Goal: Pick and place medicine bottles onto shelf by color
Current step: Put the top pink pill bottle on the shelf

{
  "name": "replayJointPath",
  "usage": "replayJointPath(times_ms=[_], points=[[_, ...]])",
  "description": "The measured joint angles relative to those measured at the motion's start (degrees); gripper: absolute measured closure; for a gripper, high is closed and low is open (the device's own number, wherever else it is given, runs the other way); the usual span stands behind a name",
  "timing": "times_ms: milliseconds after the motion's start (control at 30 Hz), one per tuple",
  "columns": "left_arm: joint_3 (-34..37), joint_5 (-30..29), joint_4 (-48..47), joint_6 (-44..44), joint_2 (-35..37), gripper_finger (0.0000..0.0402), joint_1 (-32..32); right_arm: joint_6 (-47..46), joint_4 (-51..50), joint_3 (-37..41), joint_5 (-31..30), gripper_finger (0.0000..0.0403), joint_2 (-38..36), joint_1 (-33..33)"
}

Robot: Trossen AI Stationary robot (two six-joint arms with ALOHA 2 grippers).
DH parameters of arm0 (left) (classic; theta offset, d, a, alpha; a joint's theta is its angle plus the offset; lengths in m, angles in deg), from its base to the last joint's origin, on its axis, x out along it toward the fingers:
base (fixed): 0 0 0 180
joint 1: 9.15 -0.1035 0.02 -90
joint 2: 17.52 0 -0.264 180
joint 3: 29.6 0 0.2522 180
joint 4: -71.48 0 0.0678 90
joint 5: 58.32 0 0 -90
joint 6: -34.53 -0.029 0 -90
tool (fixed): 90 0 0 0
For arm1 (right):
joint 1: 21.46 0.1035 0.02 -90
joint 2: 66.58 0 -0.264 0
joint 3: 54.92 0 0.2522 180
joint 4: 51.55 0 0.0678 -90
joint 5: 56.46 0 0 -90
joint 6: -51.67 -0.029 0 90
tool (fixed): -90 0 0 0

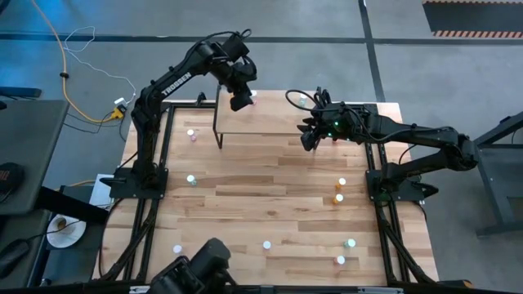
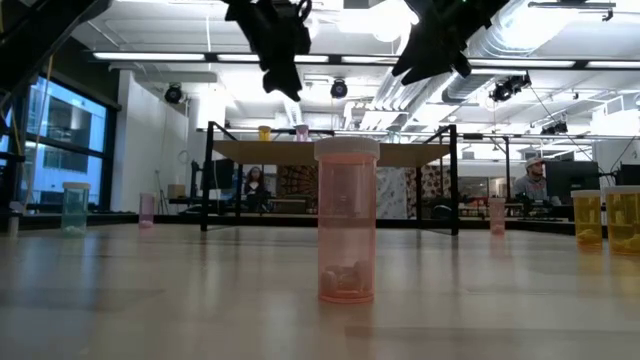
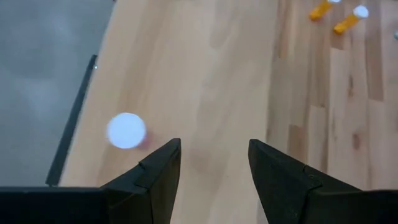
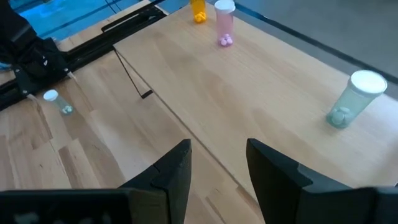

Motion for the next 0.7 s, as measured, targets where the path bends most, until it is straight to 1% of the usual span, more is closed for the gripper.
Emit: replayJointPath(times_ms=[267, 367, 467, 533, 700], points=[[0.2, 0.4, -1.9, 0.4, 0.6, 0.0223, 2.9, 3.6, 0.2, 0.0, -7.1, 0.0256, -1.7, -0.3], [0.2, 1.4, -2.0, 0.7, 0.9, 0.0227, 3.9, 4.0, 0.2, 0.0, -7.8, 0.0256, -3.5, -0.9], [1.4, 4.1, -2.0, 0.7, 2.0, 0.0232, 4.8, 4.2, 0.2, 0.0, -7.8, 0.0256, -5.4, -1.7], [3.3, 5.0, -1.8, 1.4, 3.4, 0.0235, 5.4, 5.2, 0.0, 0.0, -7.8, 0.0256, -6.6, -2.5], [11.0, 6.3, 0.7, 2.2, 8.1, 0.0238, 7.3, 7.6, -1.0, 0.0, -7.8, 0.0256, -9.2, -5.3]])
